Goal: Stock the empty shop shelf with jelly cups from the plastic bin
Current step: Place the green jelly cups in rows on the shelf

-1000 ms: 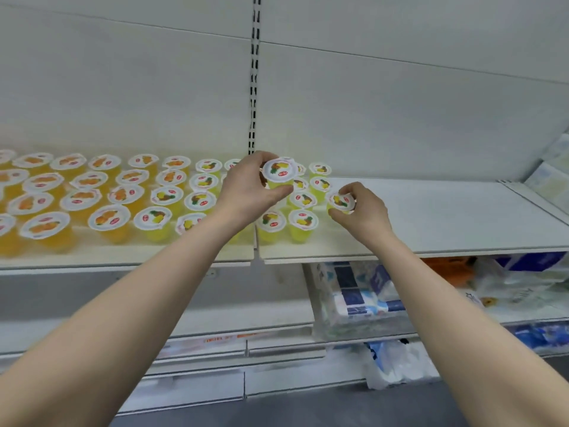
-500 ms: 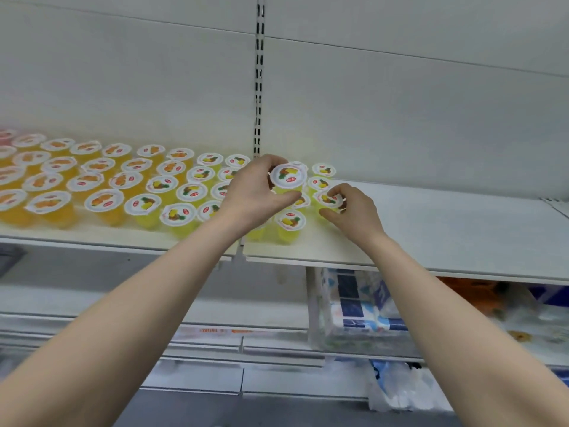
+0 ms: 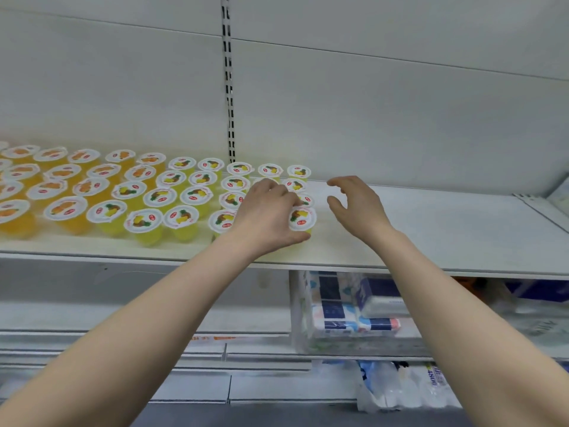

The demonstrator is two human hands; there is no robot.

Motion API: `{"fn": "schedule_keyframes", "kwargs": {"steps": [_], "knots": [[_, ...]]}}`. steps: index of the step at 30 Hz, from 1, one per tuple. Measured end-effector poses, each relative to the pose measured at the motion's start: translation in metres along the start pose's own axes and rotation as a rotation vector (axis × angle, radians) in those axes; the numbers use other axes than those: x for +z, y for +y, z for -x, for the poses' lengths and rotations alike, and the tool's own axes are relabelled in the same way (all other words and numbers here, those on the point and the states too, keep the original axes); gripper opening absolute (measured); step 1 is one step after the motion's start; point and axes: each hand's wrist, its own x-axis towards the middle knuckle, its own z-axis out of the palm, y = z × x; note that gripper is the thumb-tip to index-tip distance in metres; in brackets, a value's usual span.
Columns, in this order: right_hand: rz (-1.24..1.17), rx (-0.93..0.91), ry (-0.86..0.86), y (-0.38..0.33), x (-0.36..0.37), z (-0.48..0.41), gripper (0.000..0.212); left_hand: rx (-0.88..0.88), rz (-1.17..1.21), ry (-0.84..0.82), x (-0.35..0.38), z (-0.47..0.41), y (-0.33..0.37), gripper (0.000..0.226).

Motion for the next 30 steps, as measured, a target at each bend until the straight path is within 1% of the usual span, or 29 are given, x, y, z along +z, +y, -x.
{"fn": "schedule_keyframes", "kwargs": {"steps": [3,9,15,19,25,30], "knots": [[0.013,-0.010,0.011,0.002,0.000,0.000,0.034,-0.010,-0.072,-0.039,0.009,0.001,0.004,0.066],[0.041,-0.043,0.018,0.000,0.000,-0.005,0.037,-0.051,-0.126,-0.023,0.013,0.001,0.008,0.068],[0.087,-0.083,-0.007,-0.005,-0.002,-0.009,0.040,-0.055,-0.126,-0.046,0.012,0.002,0.008,0.073],[0.108,-0.121,-0.017,-0.011,-0.003,-0.009,0.041,-0.055,-0.077,-0.017,0.007,0.007,0.005,0.075],[0.206,-0.268,-0.045,-0.030,-0.003,-0.013,0.042,-0.102,-0.038,0.093,-0.014,0.023,-0.015,0.062],[0.239,-0.423,-0.019,-0.063,0.004,-0.016,0.040,-0.161,-0.064,0.170,-0.039,0.049,-0.048,0.053]]}}
